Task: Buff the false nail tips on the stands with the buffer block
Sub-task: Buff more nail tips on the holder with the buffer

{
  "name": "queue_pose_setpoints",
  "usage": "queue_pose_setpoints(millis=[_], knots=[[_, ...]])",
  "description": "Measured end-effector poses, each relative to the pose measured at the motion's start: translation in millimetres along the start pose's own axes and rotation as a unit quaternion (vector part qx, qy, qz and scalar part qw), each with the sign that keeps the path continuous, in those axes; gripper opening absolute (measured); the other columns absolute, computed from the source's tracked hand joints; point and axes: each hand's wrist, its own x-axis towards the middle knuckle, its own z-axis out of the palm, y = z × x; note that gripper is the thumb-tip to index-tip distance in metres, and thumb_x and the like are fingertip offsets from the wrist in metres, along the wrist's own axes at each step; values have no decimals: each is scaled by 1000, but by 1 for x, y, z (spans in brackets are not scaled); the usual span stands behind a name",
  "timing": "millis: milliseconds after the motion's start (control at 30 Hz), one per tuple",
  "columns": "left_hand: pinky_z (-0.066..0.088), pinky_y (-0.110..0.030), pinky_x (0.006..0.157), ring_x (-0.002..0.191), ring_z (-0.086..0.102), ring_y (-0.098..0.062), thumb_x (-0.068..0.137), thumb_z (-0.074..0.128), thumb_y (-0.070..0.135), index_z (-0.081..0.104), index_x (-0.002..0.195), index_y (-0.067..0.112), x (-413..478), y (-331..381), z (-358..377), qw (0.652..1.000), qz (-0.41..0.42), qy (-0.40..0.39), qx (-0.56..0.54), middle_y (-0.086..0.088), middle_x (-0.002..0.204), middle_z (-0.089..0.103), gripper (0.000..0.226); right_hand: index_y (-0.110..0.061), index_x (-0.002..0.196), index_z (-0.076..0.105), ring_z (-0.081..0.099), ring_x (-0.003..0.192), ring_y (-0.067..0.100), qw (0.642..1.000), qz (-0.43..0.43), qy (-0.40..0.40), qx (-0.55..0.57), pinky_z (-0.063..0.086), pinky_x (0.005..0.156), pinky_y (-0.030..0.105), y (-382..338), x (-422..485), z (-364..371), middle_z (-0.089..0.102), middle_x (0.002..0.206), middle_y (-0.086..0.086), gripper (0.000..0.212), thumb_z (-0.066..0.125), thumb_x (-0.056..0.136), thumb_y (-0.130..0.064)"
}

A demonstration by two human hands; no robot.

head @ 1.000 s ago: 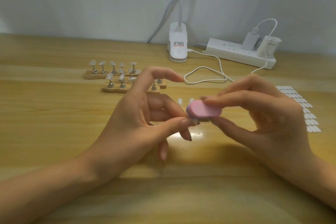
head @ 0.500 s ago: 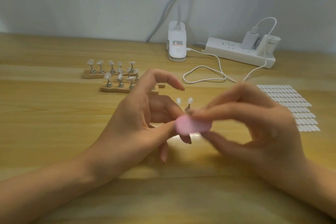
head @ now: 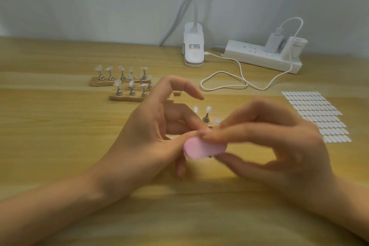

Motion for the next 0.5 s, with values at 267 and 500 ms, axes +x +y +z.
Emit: queue_pose_setpoints(millis=[267, 500], knots=[[45, -25, 37, 67, 73, -25, 80, 81, 10, 50, 109, 24, 0, 0, 0, 1000, 8, 0, 13, -11, 75, 71, 45, -23, 109, 69, 67, 89, 16, 999, 30, 18, 26, 54, 78, 34, 5, 0, -1, 62, 95, 3, 25, 74, 85, -18], [47, -25, 39, 71, 74, -28, 79, 75, 12, 50, 109, 23, -3, 1, 0, 1000, 12, -5, 0, -12, 76, 71, 41, -21, 113, 68, 67, 90, 24, 993, 76, 48, 70, 58, 84, 35, 16, -2, -10, 61, 100, 8, 29, 74, 84, -17]])
